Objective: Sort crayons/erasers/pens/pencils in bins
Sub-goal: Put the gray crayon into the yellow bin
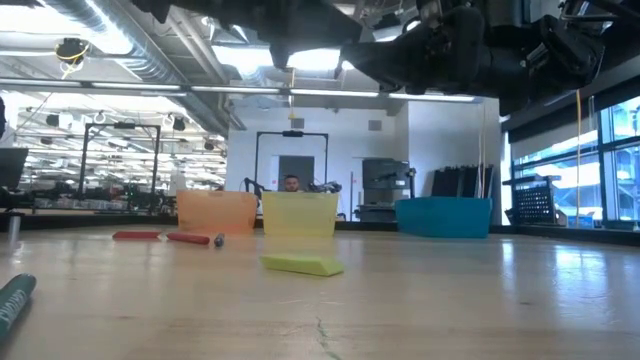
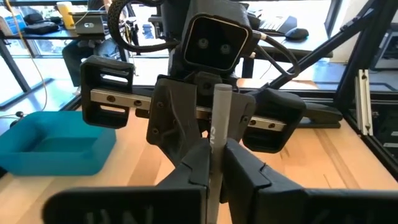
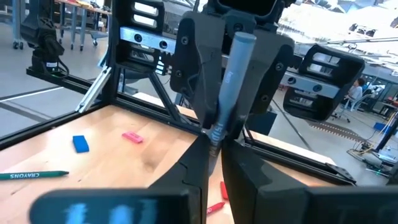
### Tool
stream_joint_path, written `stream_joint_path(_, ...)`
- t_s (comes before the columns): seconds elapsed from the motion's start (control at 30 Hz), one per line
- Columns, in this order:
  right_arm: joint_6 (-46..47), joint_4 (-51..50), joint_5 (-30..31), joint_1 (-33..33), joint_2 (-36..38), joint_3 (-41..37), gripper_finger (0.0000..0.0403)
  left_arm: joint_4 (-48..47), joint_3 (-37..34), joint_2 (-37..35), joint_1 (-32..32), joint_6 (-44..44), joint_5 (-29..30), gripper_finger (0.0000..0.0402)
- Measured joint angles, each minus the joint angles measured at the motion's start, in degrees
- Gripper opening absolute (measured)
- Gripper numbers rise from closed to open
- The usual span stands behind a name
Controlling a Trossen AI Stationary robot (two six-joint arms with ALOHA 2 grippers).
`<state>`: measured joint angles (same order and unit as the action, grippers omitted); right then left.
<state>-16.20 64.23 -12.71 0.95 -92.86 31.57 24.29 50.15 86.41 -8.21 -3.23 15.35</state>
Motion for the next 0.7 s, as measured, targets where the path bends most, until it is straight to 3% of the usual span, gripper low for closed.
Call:
stream_joint_path(0.47,-1.6,-2.3,1.5,0.0,0.1,0.0,0.0058,-1.1,-0.1,0.1,0.0,0.4,2.3,0.0005)
stream_joint_path(0.6,0.8,-4.2,7.0,0.1,0.1,0.1,0.0096,-1.3,-0.1,0.1,0.6,0.4,4.4,0.0006)
stream_joint_path(0.7,3.9,-5.9,16.8,0.2,0.0,0.0,0.0135,-1.0,-0.1,0.0,1.8,0.4,7.6,0.0006)
